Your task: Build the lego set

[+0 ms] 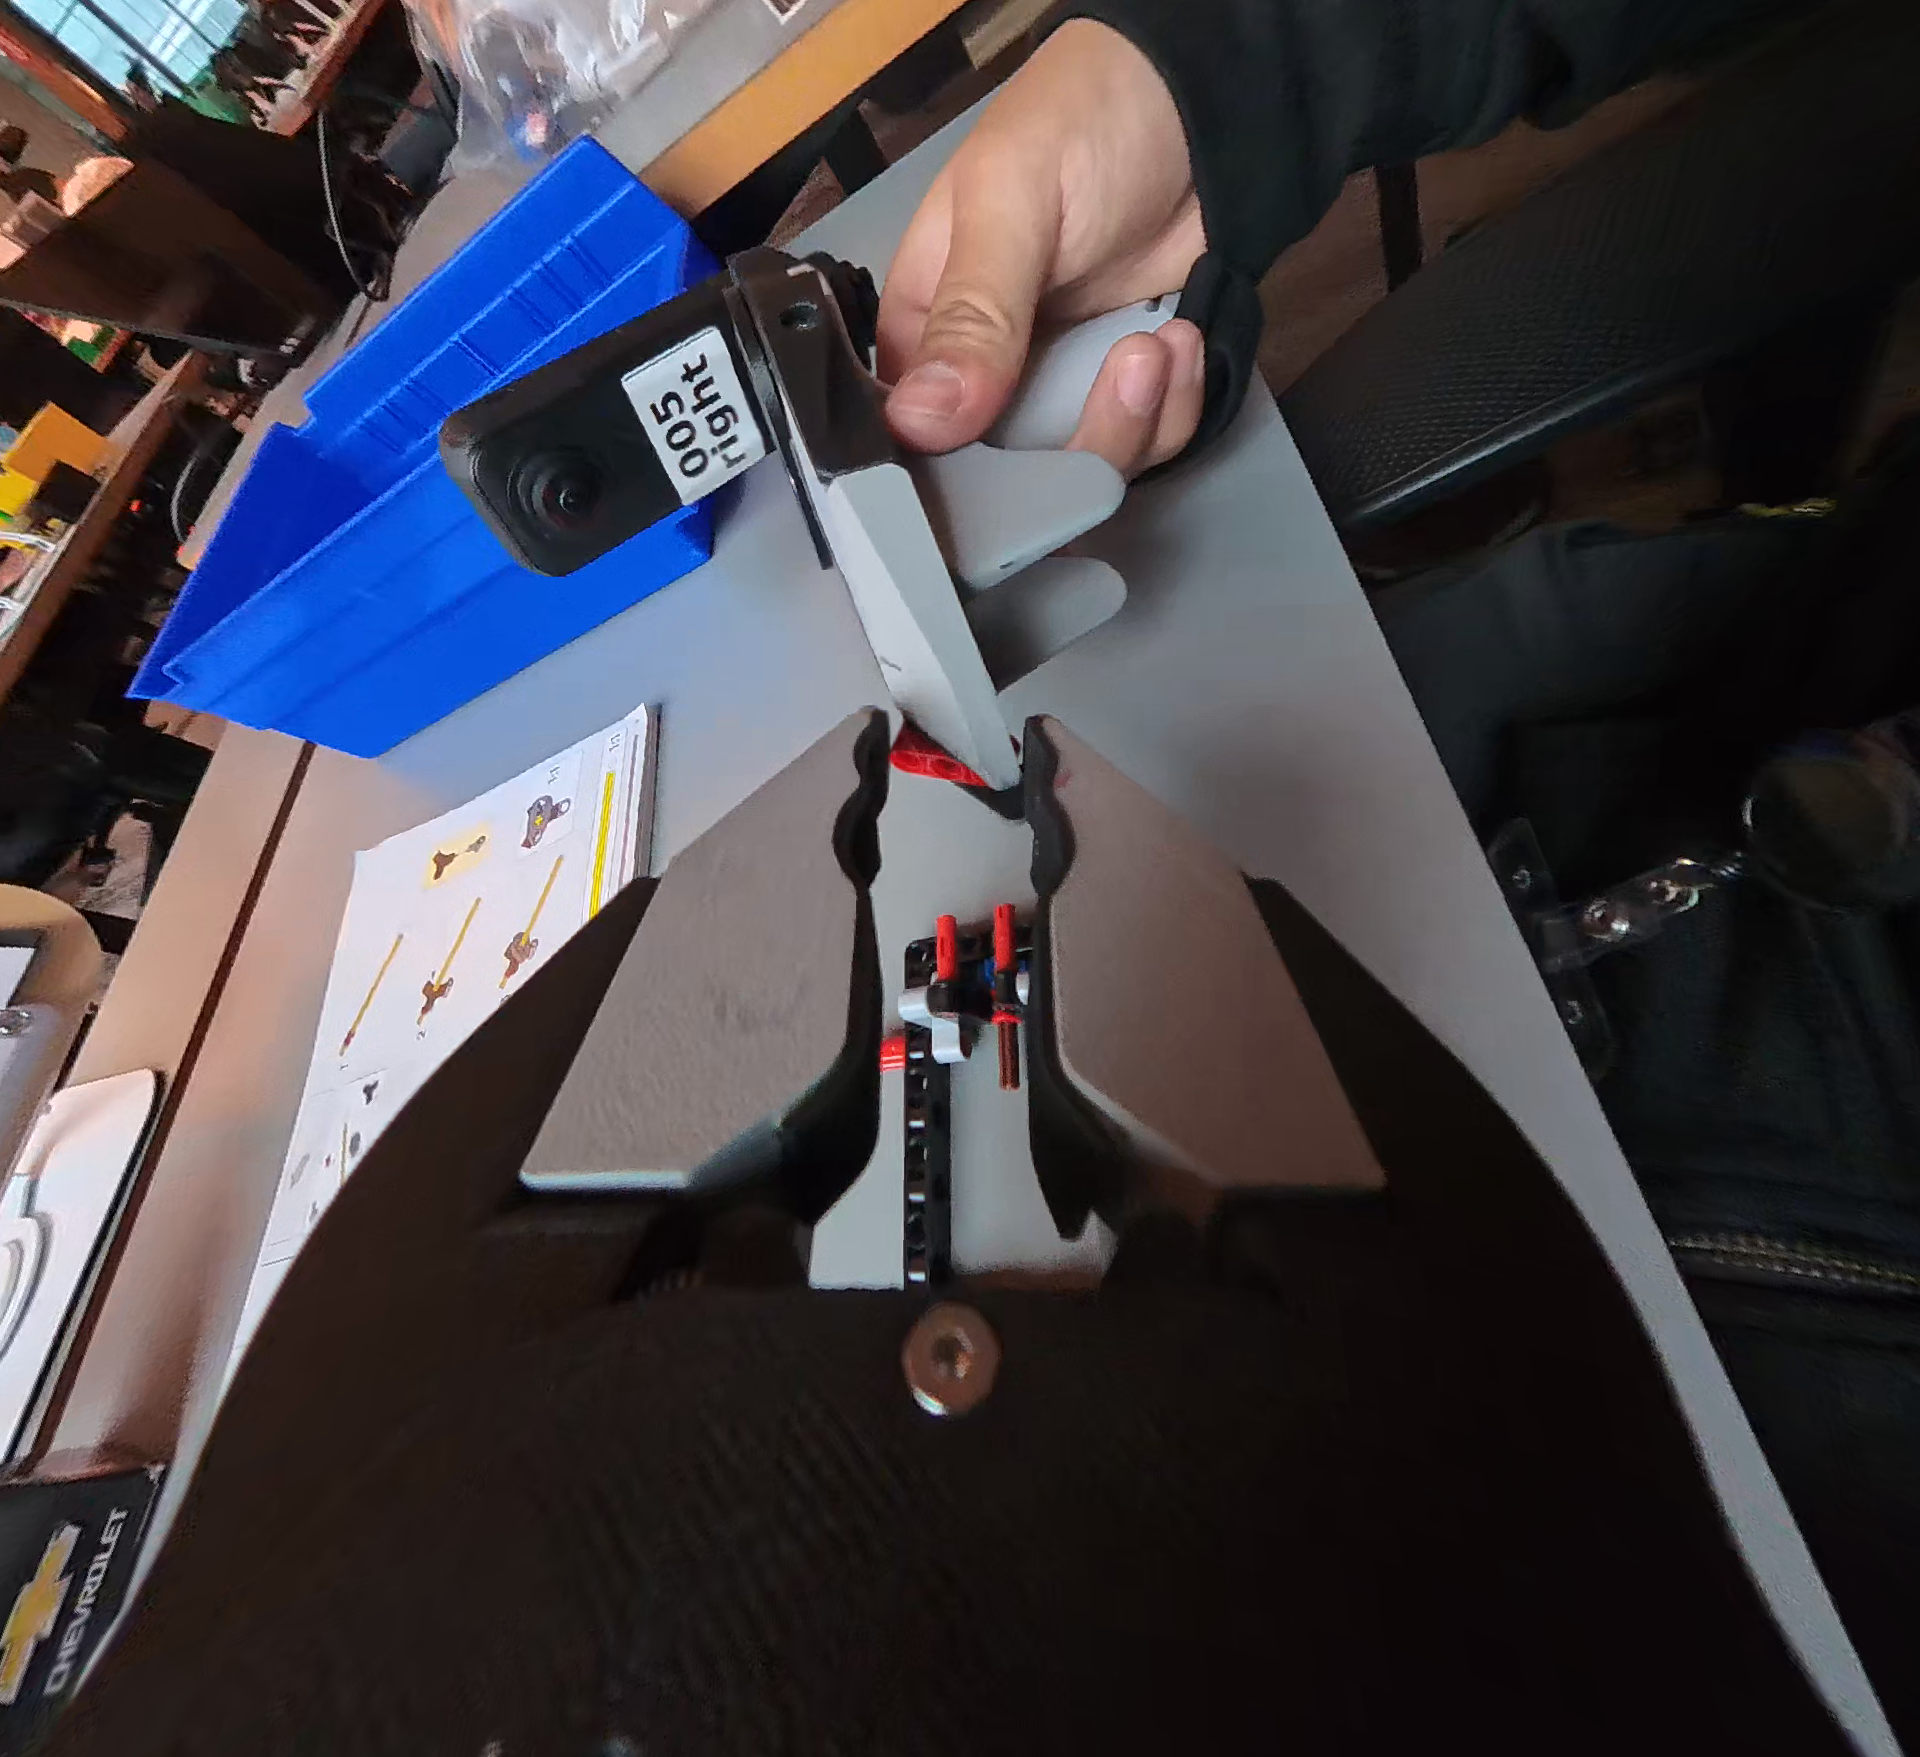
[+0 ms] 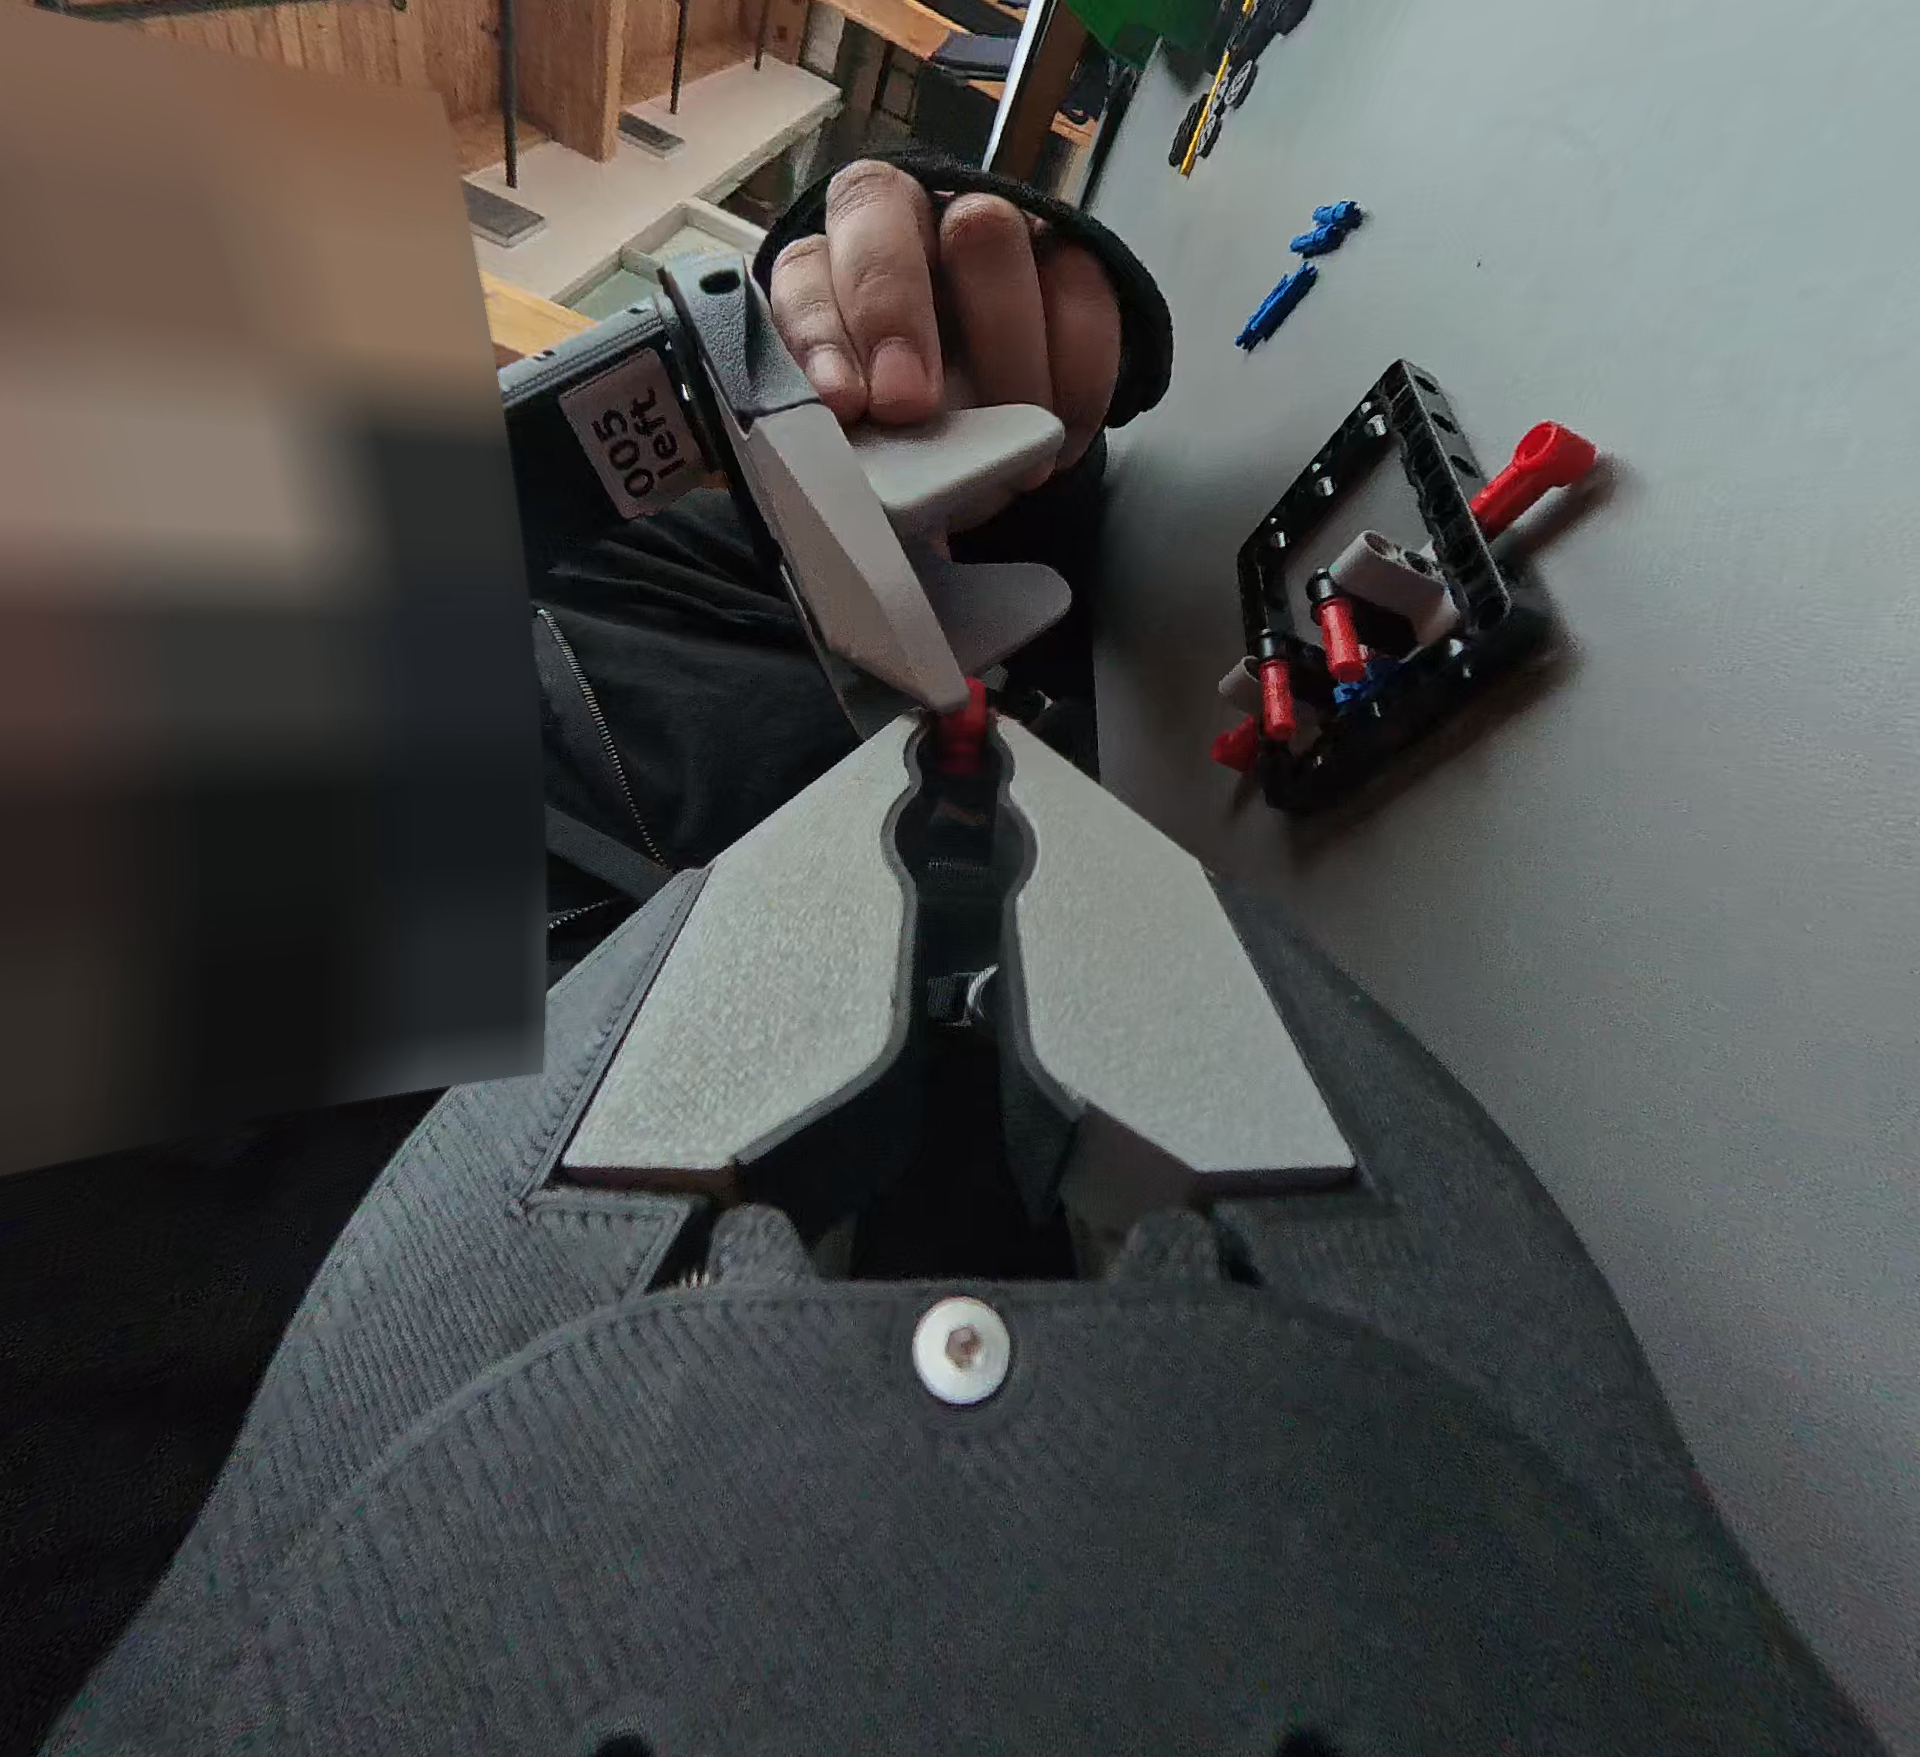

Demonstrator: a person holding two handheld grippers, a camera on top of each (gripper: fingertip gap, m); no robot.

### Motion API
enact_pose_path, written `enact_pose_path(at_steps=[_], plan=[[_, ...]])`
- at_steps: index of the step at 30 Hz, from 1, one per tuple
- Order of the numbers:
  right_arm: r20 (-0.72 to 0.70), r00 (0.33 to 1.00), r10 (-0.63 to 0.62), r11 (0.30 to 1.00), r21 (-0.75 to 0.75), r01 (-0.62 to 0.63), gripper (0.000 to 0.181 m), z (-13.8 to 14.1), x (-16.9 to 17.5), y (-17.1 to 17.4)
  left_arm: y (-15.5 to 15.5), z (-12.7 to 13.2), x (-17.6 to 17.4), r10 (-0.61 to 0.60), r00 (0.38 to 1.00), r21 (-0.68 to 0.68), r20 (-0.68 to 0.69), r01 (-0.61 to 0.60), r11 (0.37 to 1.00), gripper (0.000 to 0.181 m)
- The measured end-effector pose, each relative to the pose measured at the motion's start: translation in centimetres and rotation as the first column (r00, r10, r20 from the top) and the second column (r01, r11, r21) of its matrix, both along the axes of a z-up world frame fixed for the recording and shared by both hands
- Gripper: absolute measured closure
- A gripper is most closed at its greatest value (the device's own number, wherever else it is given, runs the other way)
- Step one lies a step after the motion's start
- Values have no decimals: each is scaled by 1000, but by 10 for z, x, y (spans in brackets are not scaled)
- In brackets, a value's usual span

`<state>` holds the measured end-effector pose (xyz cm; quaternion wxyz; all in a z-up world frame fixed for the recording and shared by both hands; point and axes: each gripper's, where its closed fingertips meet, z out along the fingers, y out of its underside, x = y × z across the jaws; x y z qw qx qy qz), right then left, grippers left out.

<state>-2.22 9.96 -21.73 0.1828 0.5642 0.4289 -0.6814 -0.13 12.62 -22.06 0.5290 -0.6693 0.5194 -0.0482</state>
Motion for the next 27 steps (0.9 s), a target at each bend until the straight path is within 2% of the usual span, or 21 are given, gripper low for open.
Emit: enact_pose_path(at_steps=[13,21,24,27], plan=[[-35,999,-9,1000,-16,8,175,-4,1,2,0,-4,1,-14,990,-124,137,31,992,159],[-80,993,-82,996,-40,79,176,-1,2,14,-1,-2,-6,-22,979,-186,202,60,981,159],[-126,983,-130,990,44,136,174,-1,6,21,0,0,-11,-16,961,-247,277,88,965,159],[-247,951,-187,914,310,260,172,-1,9,30,-2,-3,-13,7,922,-396,387,160,904,159]])
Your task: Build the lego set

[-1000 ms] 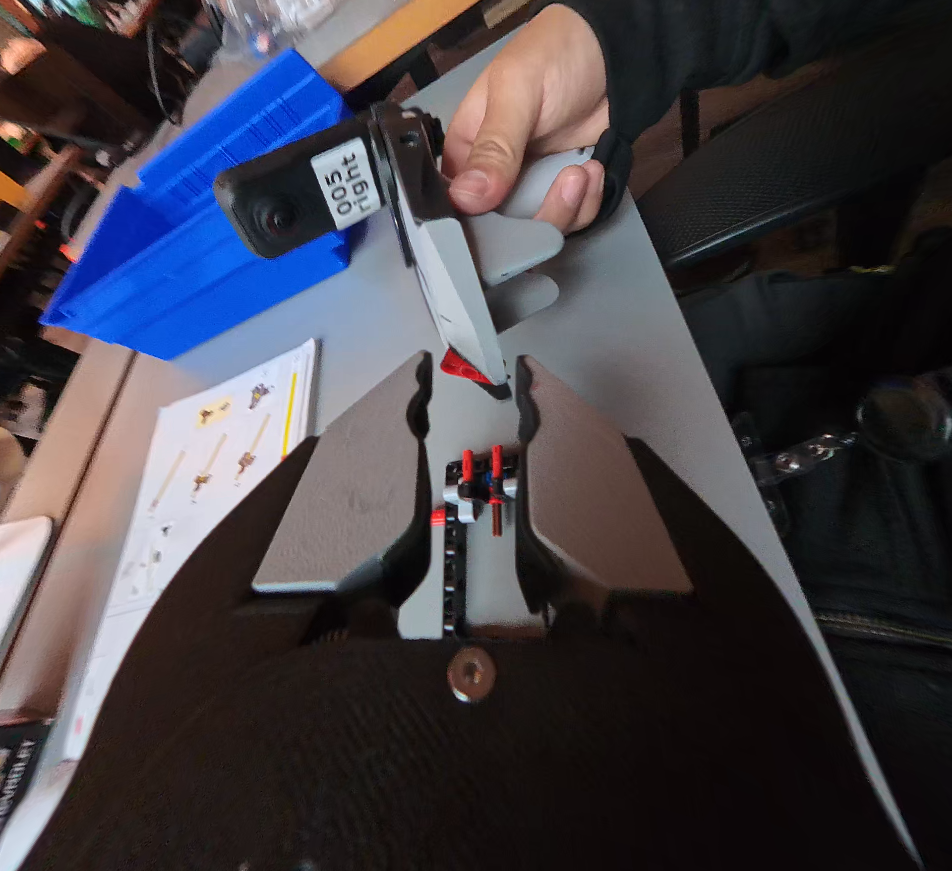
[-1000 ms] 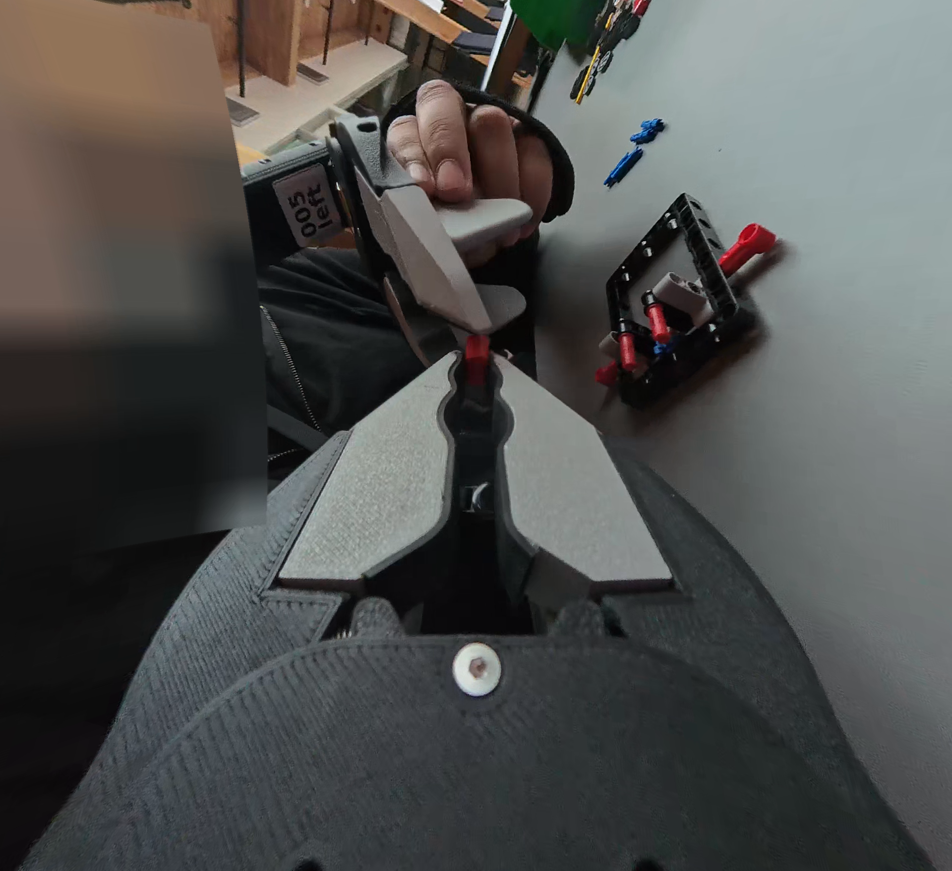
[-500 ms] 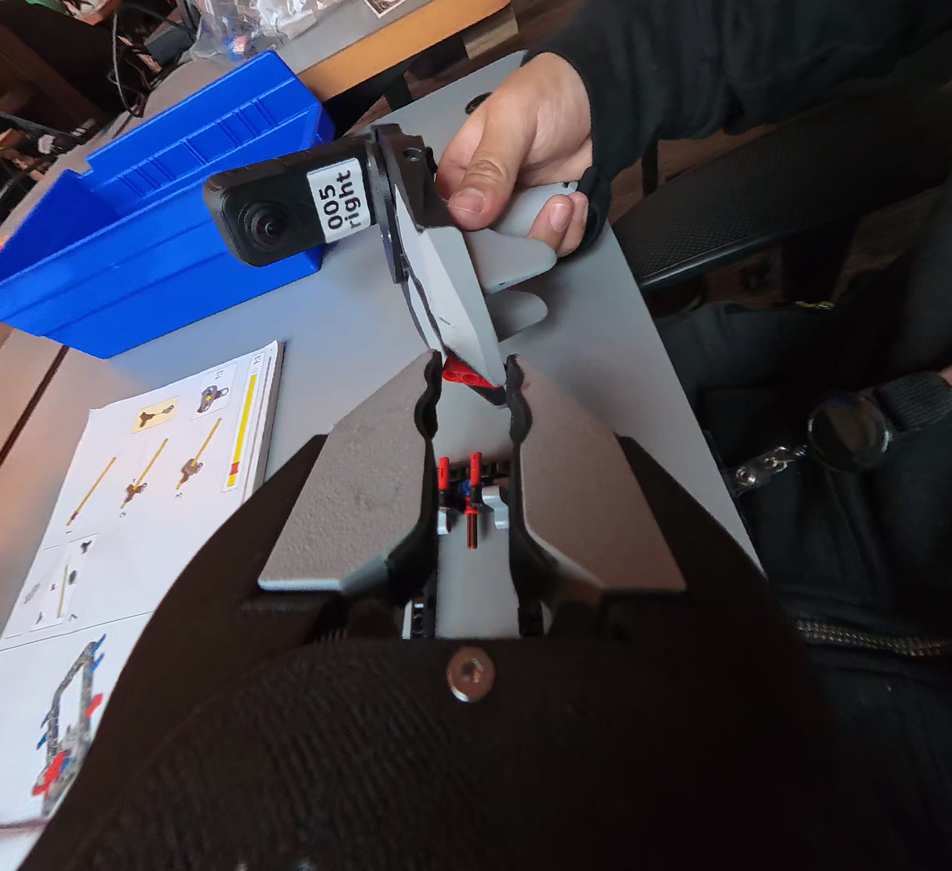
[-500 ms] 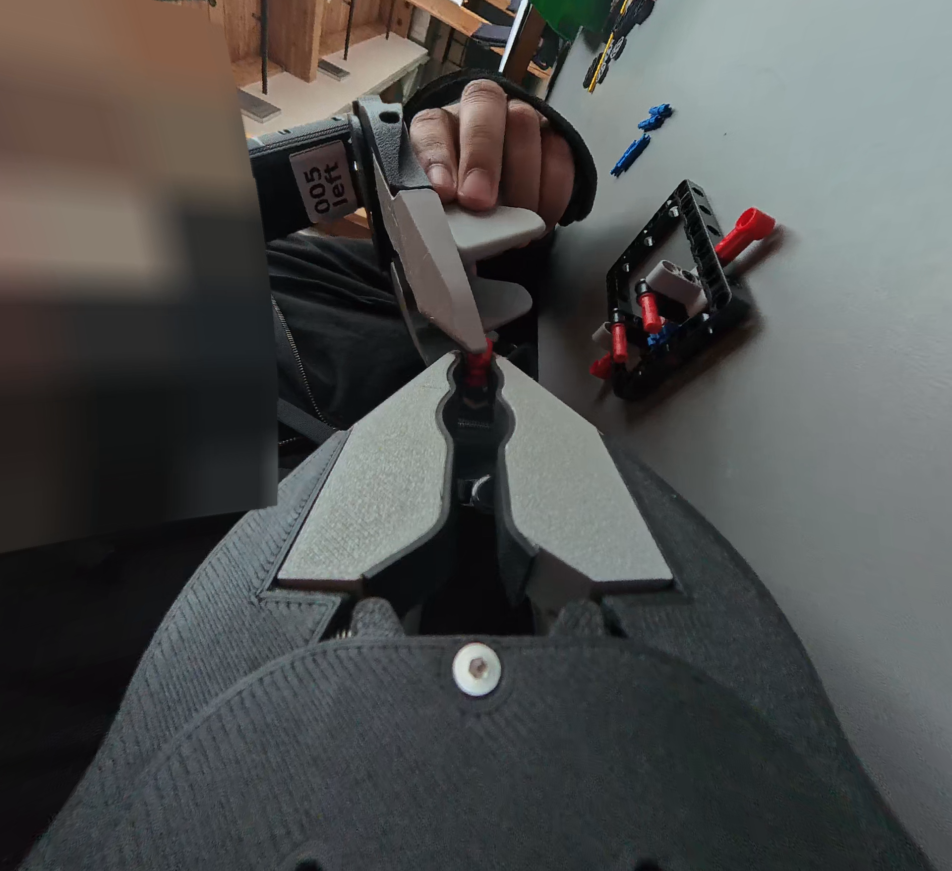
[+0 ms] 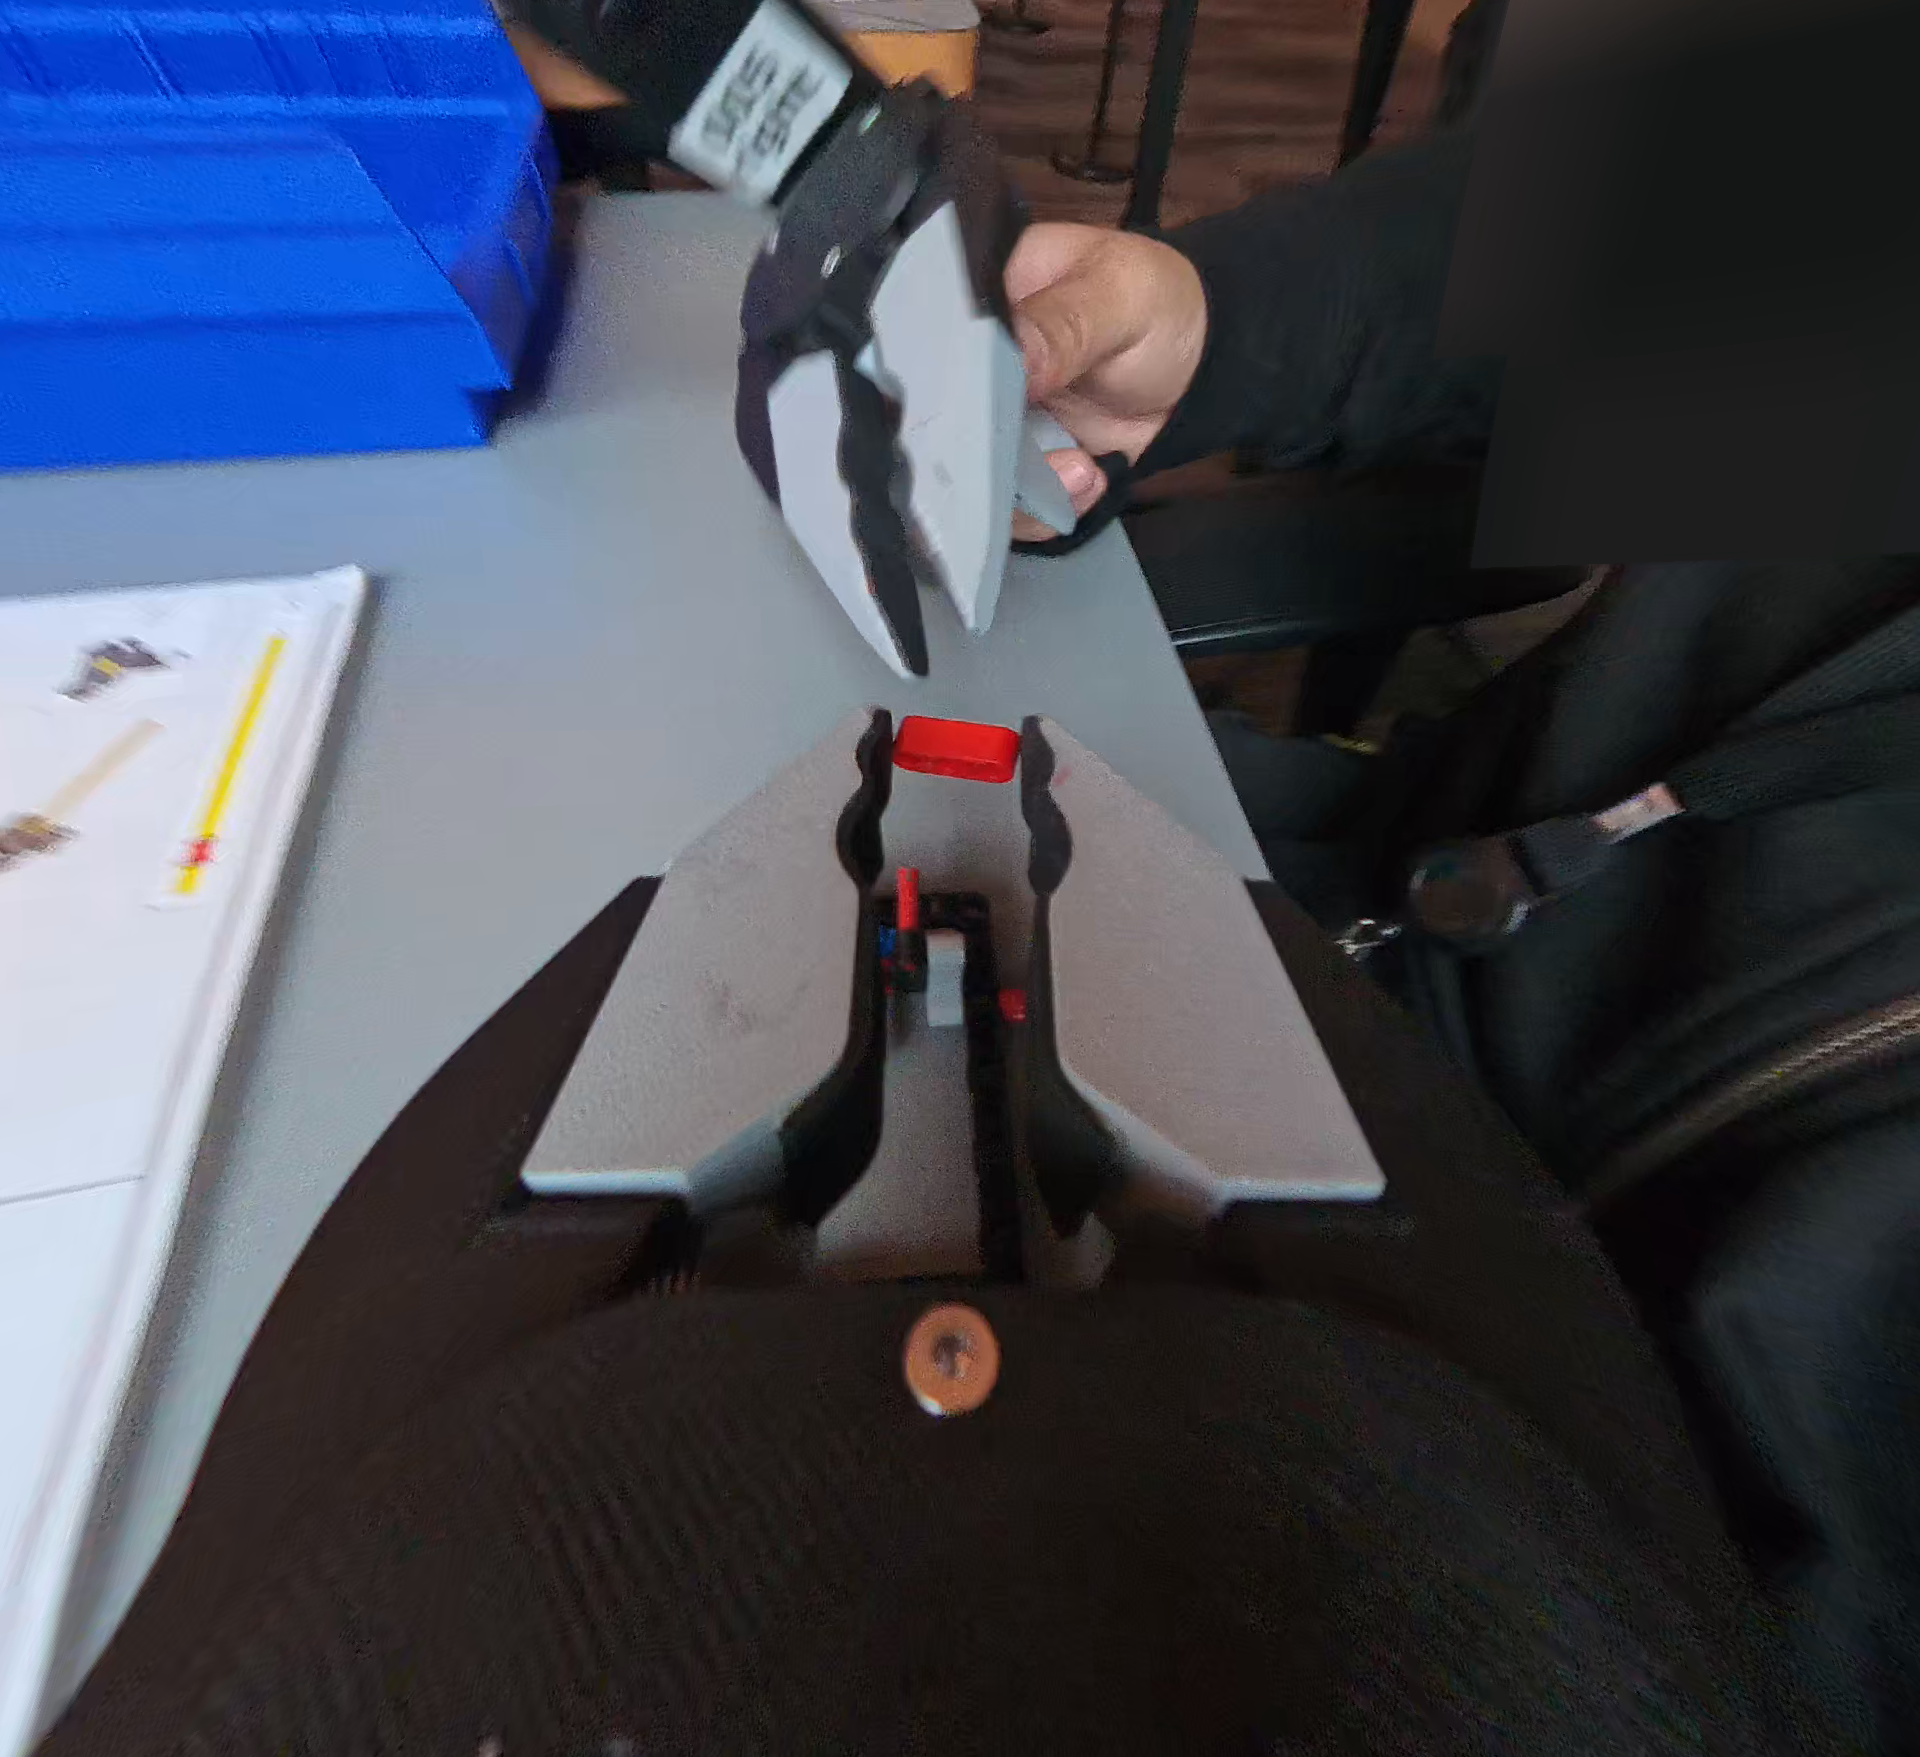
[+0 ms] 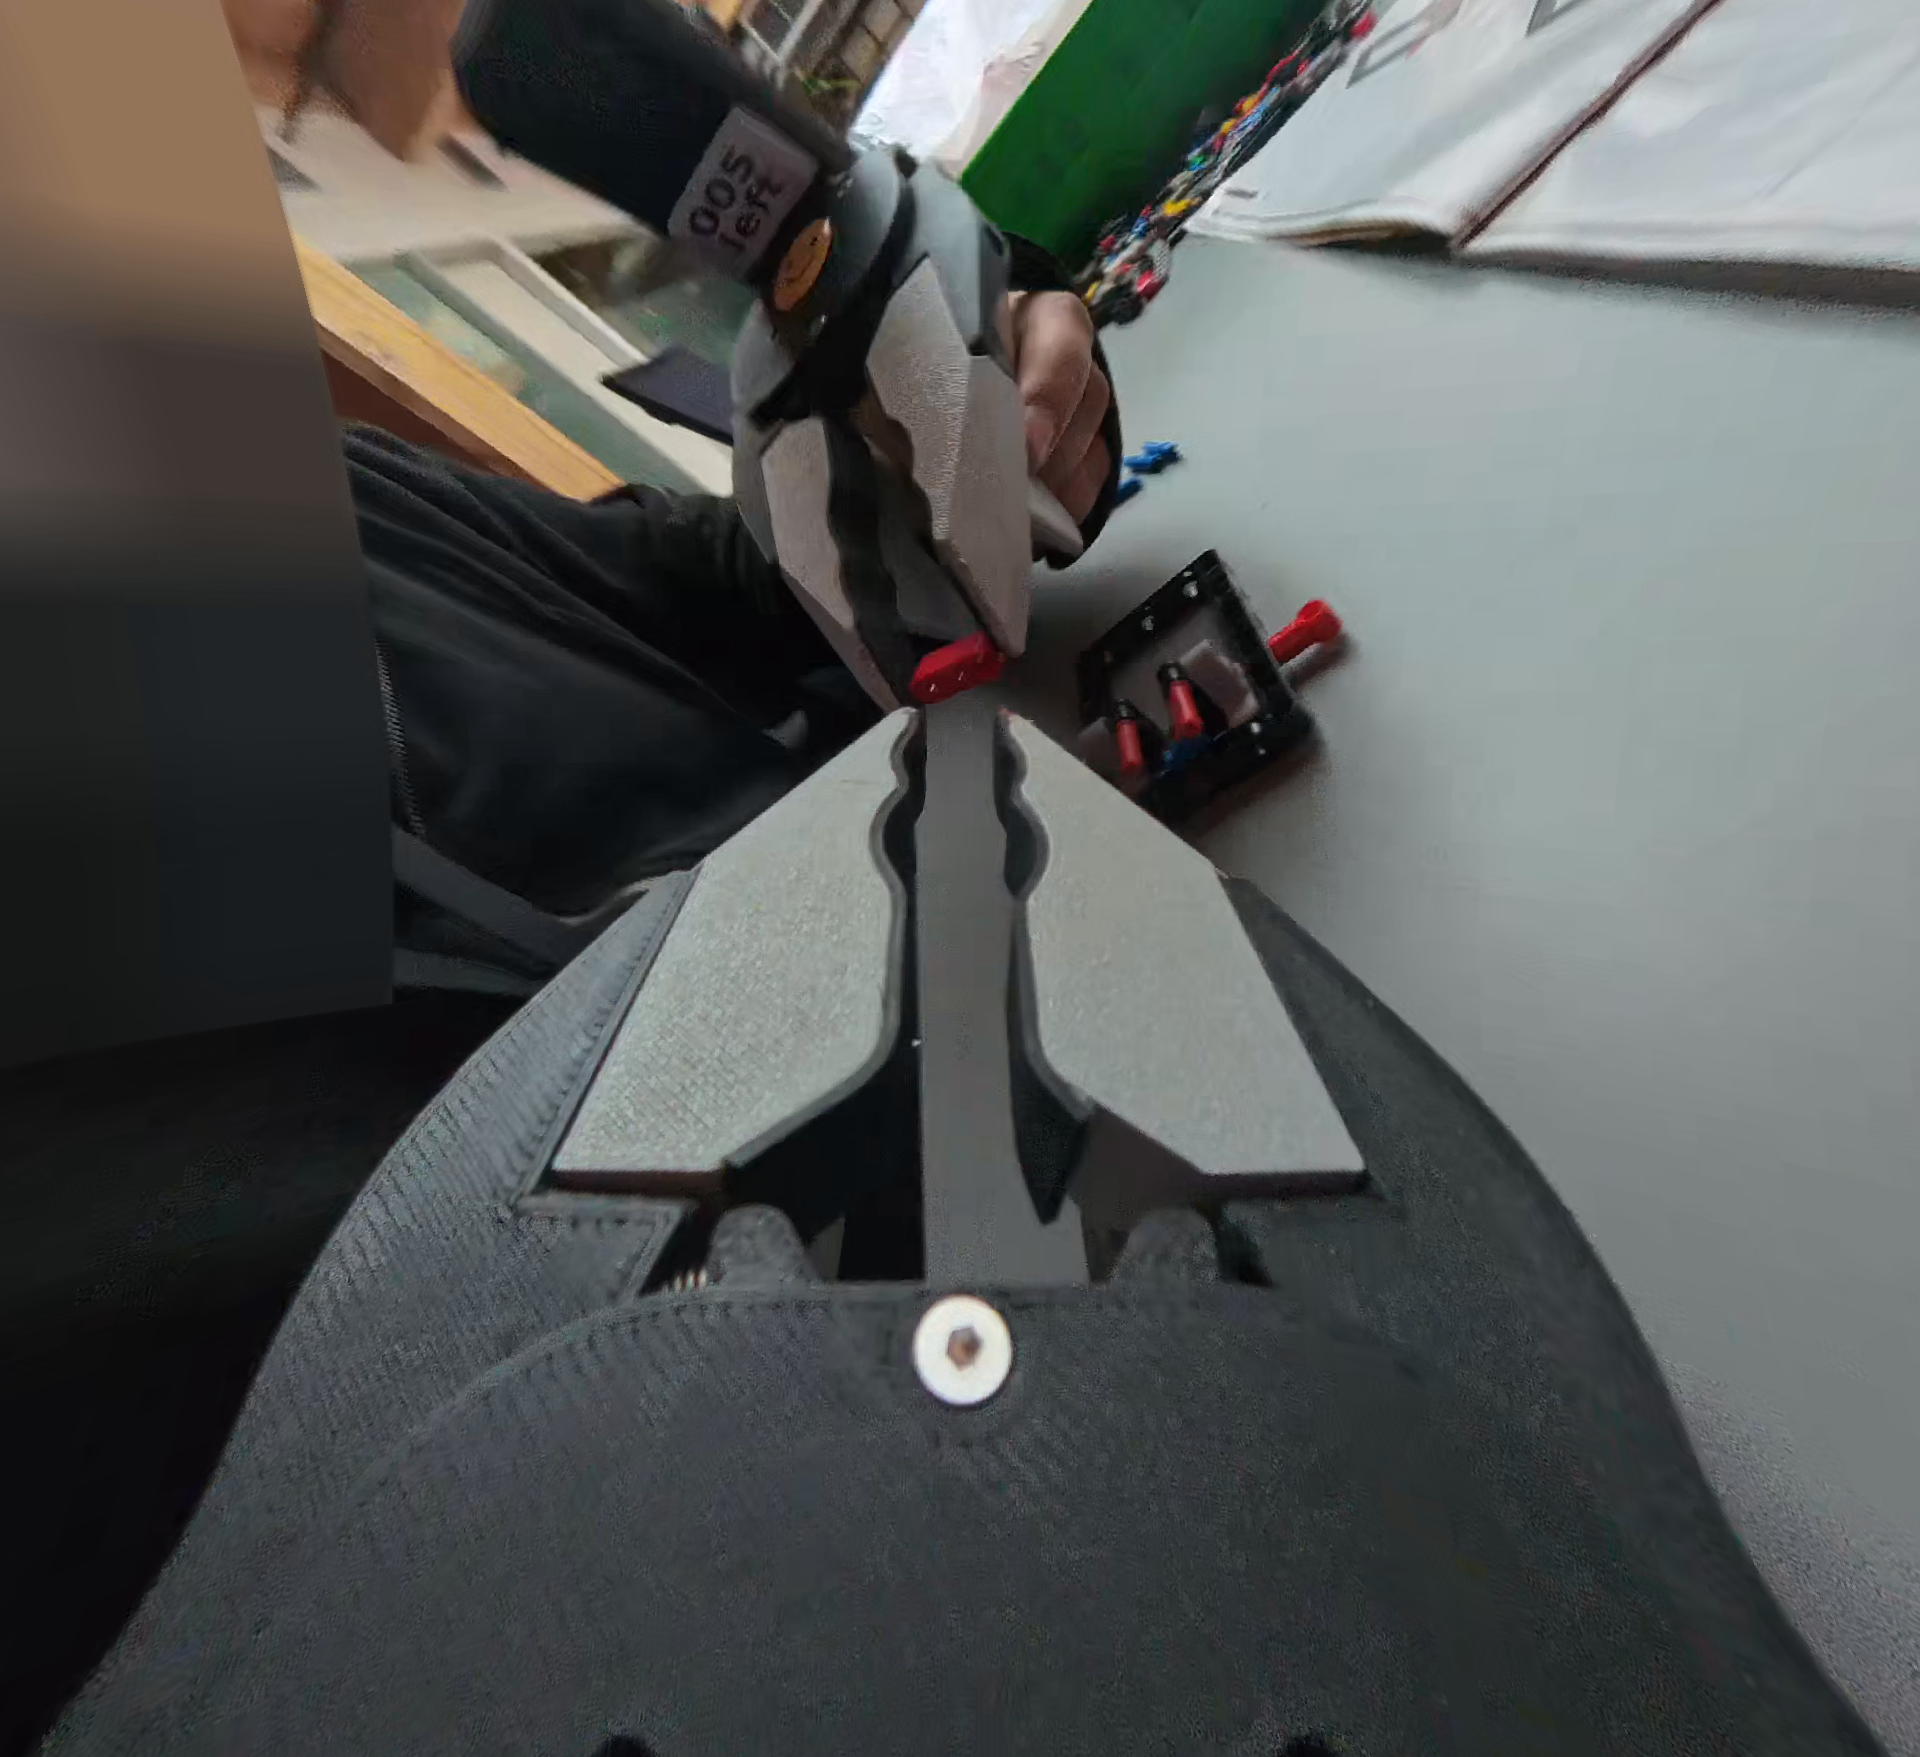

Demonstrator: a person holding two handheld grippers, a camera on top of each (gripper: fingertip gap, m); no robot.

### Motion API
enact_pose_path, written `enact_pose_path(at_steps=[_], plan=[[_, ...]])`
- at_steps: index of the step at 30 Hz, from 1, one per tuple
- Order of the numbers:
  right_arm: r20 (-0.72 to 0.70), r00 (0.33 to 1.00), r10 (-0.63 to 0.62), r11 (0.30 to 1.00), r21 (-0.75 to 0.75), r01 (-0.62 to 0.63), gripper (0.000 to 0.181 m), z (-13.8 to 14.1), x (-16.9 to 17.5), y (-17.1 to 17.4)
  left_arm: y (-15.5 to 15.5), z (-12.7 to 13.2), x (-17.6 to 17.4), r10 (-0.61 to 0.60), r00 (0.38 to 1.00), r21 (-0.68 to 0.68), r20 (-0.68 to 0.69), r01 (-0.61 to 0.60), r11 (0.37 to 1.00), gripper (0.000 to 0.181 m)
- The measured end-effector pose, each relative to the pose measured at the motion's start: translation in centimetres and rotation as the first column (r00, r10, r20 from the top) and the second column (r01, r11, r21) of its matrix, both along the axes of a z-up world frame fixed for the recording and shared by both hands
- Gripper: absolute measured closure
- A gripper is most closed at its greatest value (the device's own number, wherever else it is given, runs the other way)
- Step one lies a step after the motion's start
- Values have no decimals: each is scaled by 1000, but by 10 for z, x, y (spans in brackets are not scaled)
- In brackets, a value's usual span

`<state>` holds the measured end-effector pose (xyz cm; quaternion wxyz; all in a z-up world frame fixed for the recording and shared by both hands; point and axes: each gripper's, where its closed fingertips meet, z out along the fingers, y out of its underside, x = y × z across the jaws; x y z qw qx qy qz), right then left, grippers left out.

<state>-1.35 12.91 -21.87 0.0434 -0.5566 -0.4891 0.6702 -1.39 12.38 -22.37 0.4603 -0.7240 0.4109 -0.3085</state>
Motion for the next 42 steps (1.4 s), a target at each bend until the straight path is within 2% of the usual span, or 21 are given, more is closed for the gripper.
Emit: enact_pose_path(at_steps=[1,3,6,8,11,13,14,17,22,28,37,40,42], plan=[[-34,999,-30,991,129,34,169,2,1,1,0,-2,-1,-4,999,-63,37,6,998,159],[-135,989,-69,915,387,116,158,10,1,0,-2,-1,-1,-20,992,-186,127,44,981,159],[-197,979,-52,699,693,177,156,15,0,-7,-7,10,1,-54,957,-297,284,141,944,159],[-179,983,-34,514,840,171,157,9,-2,-11,-8,15,0,-66,940,-326,334,181,928,158],[-235,971,-33,202,950,237,160,12,-9,-7,-7,10,-2,-69,948,-345,310,179,921,158],[-311,950,9,41,950,310,171,20,-11,-9,-7,10,-1,-69,946,-354,316,185,917,158],[-315,948,41,-6,949,315,177,19,-11,-12,-7,11,-1,-68,943,-356,325,189,915,158],[-258,963,76,-86,961,264,175,7,-12,-16,-7,14,0,-65,929,-368,364,208,907,158],[-259,963,72,-65,962,264,166,7,-11,-15,-8,12,0,-67,920,-388,387,228,893,158],[-242,966,95,-105,962,252,174,7,-14,-17,-10,13,3,-79,915,-391,396,246,887,158],[-252,965,72,-79,963,257,177,7,-17,-17,-8,14,3,-83,917,-377,389,241,894,158],[-256,967,6,-13,967,256,177,6,-18,-10,-4,12,-7,-60,945,-349,323,178,920,160],[-237,970,-63,117,963,243,177,4,-18,-2,0,6,-17,-32,977,-314,212,99,944,160]])
